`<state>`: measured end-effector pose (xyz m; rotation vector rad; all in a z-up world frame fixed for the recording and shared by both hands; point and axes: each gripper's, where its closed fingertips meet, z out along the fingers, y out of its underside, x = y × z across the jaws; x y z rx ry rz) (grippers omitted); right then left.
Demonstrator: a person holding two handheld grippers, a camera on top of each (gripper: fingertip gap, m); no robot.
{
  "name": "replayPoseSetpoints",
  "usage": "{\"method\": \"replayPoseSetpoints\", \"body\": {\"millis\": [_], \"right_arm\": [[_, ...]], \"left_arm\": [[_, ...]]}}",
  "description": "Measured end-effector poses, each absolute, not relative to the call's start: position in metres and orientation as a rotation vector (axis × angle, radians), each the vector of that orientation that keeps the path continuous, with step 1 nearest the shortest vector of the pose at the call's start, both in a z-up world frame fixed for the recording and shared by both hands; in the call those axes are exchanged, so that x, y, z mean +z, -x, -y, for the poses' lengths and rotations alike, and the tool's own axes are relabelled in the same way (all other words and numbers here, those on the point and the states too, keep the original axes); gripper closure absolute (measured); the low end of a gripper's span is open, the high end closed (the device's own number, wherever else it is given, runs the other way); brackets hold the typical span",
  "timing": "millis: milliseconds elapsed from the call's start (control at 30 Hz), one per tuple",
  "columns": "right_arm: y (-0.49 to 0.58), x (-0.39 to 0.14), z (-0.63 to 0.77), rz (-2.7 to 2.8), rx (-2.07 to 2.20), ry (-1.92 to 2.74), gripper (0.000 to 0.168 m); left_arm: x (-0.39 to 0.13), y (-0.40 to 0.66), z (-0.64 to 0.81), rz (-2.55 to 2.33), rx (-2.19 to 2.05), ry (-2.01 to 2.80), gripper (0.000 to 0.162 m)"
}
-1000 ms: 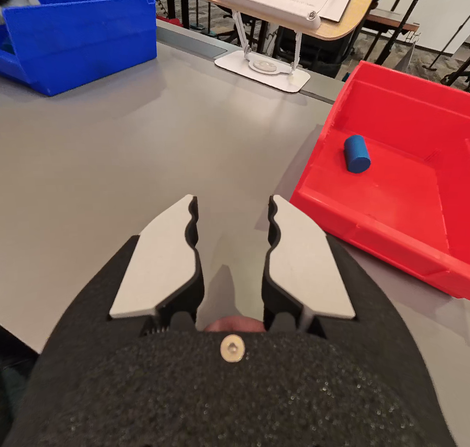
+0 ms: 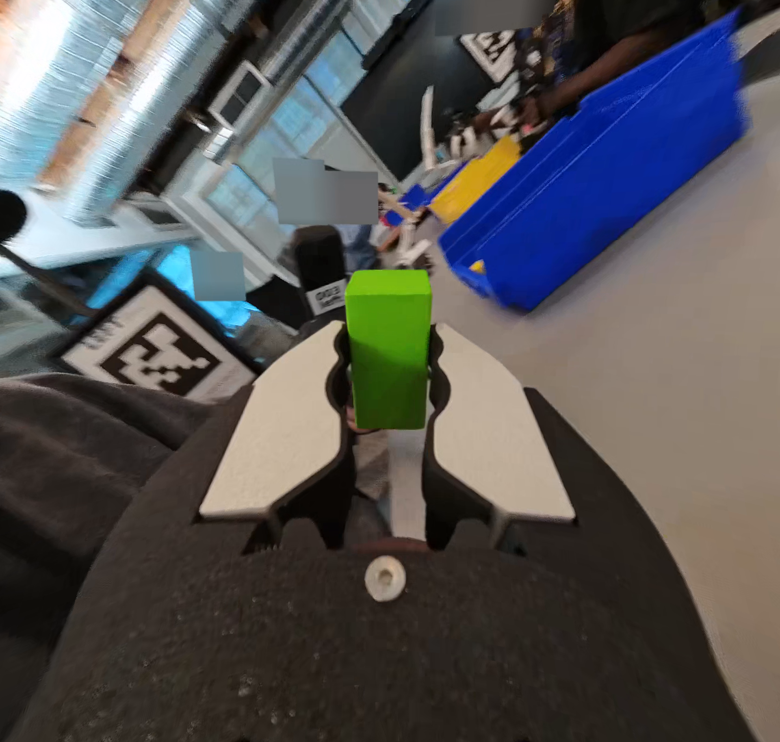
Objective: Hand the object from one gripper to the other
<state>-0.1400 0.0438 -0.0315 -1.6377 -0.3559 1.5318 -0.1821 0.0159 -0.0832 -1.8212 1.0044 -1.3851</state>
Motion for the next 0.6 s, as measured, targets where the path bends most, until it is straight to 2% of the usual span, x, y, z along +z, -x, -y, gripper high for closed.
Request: {"method": "replayPoseSetpoints", "body": {"millis": [133, 267, 400, 600], "right_arm": [[0.047, 0.004, -0.076, 0.299, 1.051, 1.78, 0.133], [-0.093, -0.001, -0.125, 0.144, 0.267, 2.049, 0.134], [-0.18, -0.048, -0.178, 0.189, -0.068, 2.333, 0.133], [-0.246, -0.138, -0.234, 0.984, -0.567, 2.609, 0.133]], "left_arm": [[-0.102, 0.191, -0.018, -1.029, -1.215, 1.863, 0.109], [-0.103, 0.189, -0.019, -1.021, -1.226, 1.87, 0.111], [-0.104, 0.19, -0.022, -1.003, -1.228, 1.884, 0.113], [-0.102, 0.189, -0.022, -1.025, -1.196, 1.864, 0.115]]}}
